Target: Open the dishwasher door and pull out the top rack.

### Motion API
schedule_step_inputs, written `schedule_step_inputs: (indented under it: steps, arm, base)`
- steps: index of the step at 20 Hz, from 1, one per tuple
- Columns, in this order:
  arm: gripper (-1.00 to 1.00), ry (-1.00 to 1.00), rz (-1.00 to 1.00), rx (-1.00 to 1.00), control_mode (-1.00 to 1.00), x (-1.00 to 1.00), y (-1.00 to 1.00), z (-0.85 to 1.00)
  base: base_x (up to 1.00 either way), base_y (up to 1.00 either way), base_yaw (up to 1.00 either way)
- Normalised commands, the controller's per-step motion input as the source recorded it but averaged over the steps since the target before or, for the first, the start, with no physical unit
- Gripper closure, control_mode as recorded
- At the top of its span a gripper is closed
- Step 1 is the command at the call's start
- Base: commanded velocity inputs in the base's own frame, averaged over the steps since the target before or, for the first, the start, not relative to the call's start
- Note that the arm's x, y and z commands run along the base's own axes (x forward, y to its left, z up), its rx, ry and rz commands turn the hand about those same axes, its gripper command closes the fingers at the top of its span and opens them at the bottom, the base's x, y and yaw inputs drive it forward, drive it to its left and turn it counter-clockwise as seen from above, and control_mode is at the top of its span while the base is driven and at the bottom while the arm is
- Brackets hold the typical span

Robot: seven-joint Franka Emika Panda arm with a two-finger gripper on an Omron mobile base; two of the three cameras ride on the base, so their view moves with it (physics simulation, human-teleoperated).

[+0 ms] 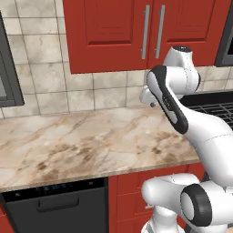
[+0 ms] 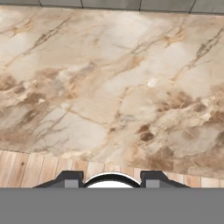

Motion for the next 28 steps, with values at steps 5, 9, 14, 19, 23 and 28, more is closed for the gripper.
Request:
schedule_step_inputs:
  steps: [5,9,14,19,23,28]
  arm:
    - [-1.00,0.02,0.00,-0.05,-1.00,0.00,0.00,-0.07]
    - [-1.00,0.00,0.00,0.00,1.00,0.00,0.00,0.00]
    - [-1.00,0.00,0.00,0.00,1.00,0.00,0.00,0.00]
    - [-1.00,0.00,0.00,0.00,1.00,0.00,0.00,0.00]
    - [-1.00,0.00,0.00,0.00,1.00,0.00,0.00,0.00]
    - [-1.00,0.00,0.00,0.00,1.00,0.00,0.00,0.00]
  base:
    - [0.00,0.00,0.00]
    - [0.00,0.00,0.21]
    - [0.03,-0.02,0.58]
    - [0.10,-0.33,0.61]
    - [0.04,-0.50,0.52]
    - [0.02,-0.59,0.44]
